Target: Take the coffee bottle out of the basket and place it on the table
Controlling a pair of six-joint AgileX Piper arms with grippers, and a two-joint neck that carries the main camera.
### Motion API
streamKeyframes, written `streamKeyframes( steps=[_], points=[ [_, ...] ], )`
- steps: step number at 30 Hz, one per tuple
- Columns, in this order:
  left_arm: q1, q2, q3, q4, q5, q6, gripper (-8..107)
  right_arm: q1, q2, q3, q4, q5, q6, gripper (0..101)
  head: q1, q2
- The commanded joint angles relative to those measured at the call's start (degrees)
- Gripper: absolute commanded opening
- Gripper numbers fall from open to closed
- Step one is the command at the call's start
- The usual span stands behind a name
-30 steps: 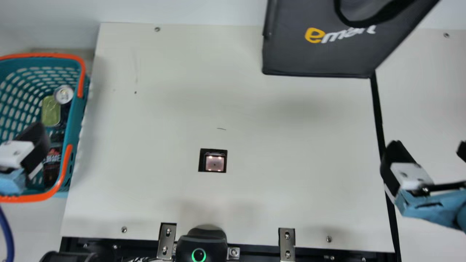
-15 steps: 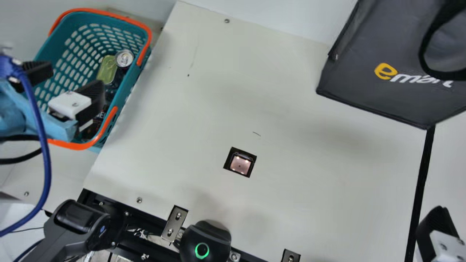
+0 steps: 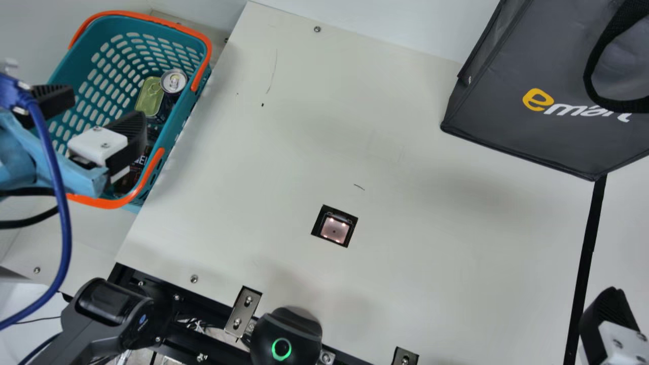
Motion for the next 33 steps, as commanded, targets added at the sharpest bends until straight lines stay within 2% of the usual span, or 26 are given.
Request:
streamKeyframes(
  steps=[1, 13, 33],
  points=[
    [-0.1, 0.1, 0.2, 0.2, -0.1, -0.1, 90, 0.0, 0.0, 0.0, 0.0, 0.0, 0.0, 91, -1.5, 0.1],
    [3.4, 0.9, 1.6, 1.6, 0.4, -1.9, 90, 0.0, 0.0, 0.0, 0.0, 0.1, 0.0, 91, -1.5, 0.1],
    [18.6, 6.1, 1.2, 0.8, -3.7, 0.0, 90, 0.0, 0.0, 0.0, 0.0, 0.0, 0.0, 91, -1.5, 0.1]
  ],
)
